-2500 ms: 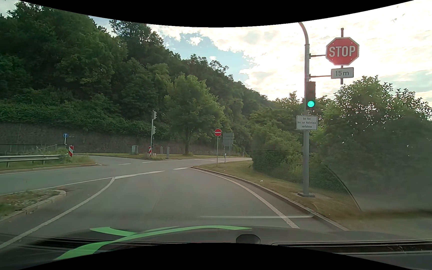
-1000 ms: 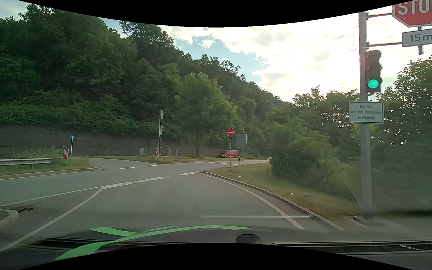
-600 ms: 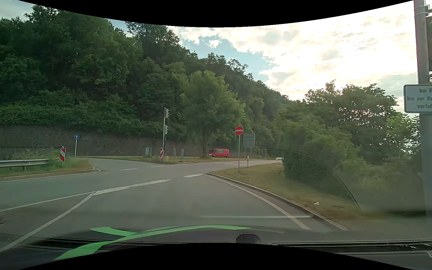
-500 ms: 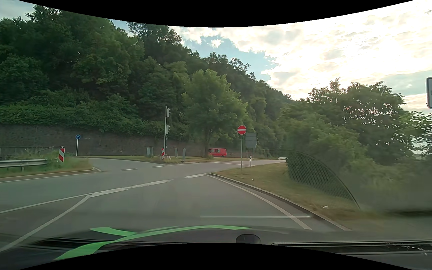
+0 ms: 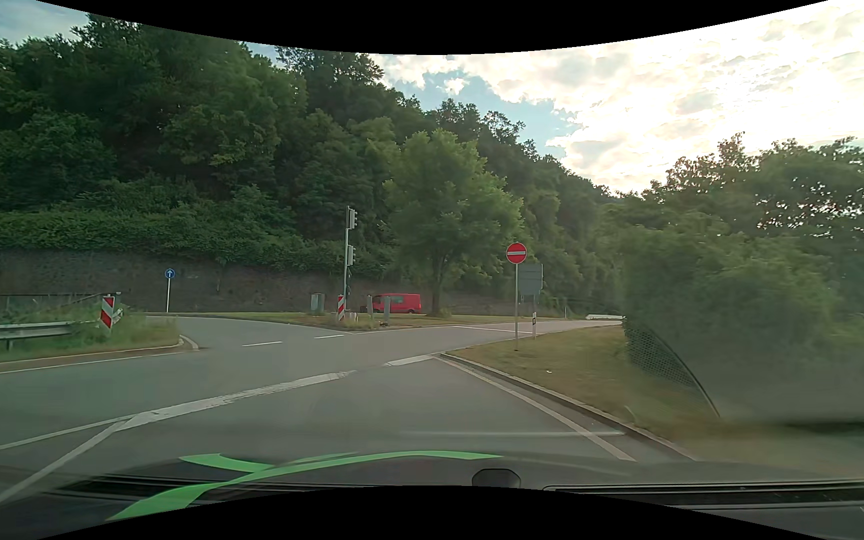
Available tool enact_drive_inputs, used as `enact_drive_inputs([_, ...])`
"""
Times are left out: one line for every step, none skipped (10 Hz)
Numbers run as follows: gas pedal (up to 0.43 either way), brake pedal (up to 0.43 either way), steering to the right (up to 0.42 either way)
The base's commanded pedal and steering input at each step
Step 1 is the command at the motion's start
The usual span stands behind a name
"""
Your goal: Follow the waypoints while adhering to traffic rules and regulations
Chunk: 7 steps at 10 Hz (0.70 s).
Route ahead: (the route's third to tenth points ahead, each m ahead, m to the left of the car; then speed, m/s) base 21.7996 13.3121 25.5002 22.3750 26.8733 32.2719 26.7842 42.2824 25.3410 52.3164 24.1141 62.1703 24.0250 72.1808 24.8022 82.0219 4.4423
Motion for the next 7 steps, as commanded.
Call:
enact_drive_inputs([0.331, 0.000, -0.133])
enact_drive_inputs([0.331, 0.000, -0.134])
enact_drive_inputs([0.319, 0.000, -0.136])
enact_drive_inputs([0.299, 0.000, -0.139])
enact_drive_inputs([0.287, 0.000, -0.142])
enact_drive_inputs([0.287, 0.000, -0.144])
enact_drive_inputs([0.280, 0.000, -0.145])
